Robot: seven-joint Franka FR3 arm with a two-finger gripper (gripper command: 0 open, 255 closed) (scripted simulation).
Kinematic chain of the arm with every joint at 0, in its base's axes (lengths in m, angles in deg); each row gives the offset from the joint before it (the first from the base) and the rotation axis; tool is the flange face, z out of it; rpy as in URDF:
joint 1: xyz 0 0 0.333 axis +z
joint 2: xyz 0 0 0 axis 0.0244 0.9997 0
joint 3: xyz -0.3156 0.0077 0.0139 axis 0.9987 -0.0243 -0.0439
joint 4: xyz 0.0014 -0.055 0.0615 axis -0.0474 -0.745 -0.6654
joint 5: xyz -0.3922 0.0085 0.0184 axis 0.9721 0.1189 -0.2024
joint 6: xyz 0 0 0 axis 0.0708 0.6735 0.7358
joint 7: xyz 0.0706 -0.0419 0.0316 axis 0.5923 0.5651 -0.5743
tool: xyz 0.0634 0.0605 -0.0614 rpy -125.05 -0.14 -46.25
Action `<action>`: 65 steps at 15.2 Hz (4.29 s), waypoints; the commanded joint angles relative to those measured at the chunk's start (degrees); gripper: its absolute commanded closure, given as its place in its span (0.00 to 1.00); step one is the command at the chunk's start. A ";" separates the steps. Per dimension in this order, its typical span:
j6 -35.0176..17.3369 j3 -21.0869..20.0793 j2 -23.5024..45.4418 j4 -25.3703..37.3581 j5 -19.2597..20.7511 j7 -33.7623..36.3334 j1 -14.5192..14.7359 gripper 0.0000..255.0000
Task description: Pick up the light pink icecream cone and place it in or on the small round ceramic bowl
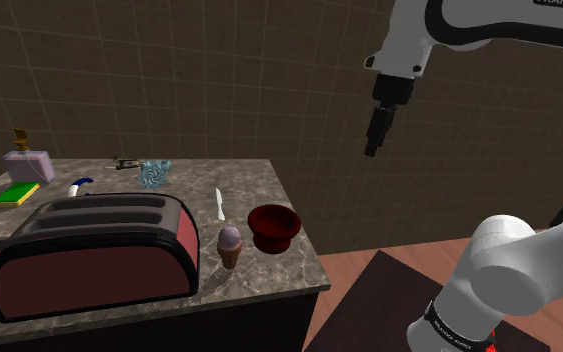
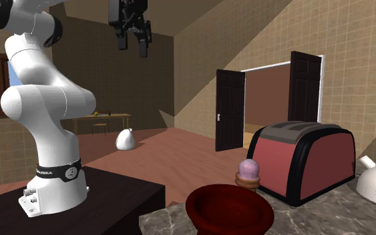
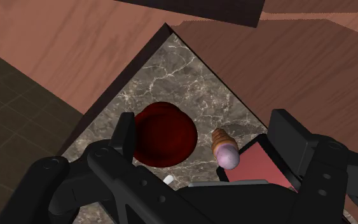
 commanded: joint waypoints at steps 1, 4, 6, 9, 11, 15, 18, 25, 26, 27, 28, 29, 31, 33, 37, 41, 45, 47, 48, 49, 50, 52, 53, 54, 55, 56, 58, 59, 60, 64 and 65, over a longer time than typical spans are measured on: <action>0.00 0.00 0.00 0.00 0.00 0.00 0.00 0.00; -5.15 -1.97 3.10 -2.01 -1.47 2.56 0.22 0.00; -8.59 -3.28 5.53 -2.96 -2.35 4.22 0.36 0.00; -13.72 -5.22 9.73 -3.78 -3.46 6.66 0.56 0.00; -17.08 -6.49 12.86 -3.93 -4.05 8.28 0.65 0.00; -23.55 -8.94 19.82 -3.26 -4.73 11.55 0.76 0.00; -28.09 -10.65 25.57 -1.92 -4.72 14.10 0.79 0.00; -37.03 -13.65 40.26 3.95 -2.55 20.67 1.16 0.00; -38.07 -13.92 42.46 5.10 -2.01 21.66 1.30 0.00; -39.04 -14.13 44.67 6.32 -1.43 22.67 1.48 0.00; -39.95 -14.29 46.90 7.62 -0.81 23.68 1.70 0.00; -40.78 -14.38 49.14 9.00 -0.16 24.67 1.96 0.00; -42.22 -14.42 53.64 11.99 1.17 26.63 2.60 0.00; -43.36 -14.24 58.16 15.31 2.48 28.49 3.40 0.00; -45.20 -13.91 61.72 16.99 3.47 29.69 4.16 0.00; -47.76 -13.70 63.61 16.27 4.06 30.08 4.53 0.00; -48.76 -13.59 64.39 16.04 4.30 30.24 4.68 0.00; -48.76 -13.59 64.39 16.04 4.30 30.24 4.68 0.00; -48.76 -13.59 64.39 16.04 4.30 30.24 4.68 0.00; -48.76 -13.59 64.39 16.04 4.30 30.24 4.68 0.00; -48.75 -13.59 64.38 16.04 4.30 30.24 4.68 0.00; -48.75 -13.59 64.38 16.04 4.30 30.24 4.68 1.00; -48.74 -13.59 64.38 16.04 4.30 30.23 4.68 1.00; -48.76 -13.60 64.37 16.02 4.29 30.24 4.69 1.00; -48.72 -13.60 64.34 16.03 4.28 30.22 4.67 1.00; -48.72 -13.60 64.33 16.02 4.29 30.25 4.69 1.00; -48.73 -13.61 64.29 15.97 4.27 30.24 4.68 1.00; -48.75 -13.61 64.28 15.94 4.27 30.23 4.67 1.00; -48.76 -13.59 64.39 16.04 4.30 30.24 4.68 1.00; -46.21 -13.88 62.47 16.73 3.73 30.04 4.43 1.00; -45.56 -13.94 62.02 16.93 3.59 29.99 4.38 1.00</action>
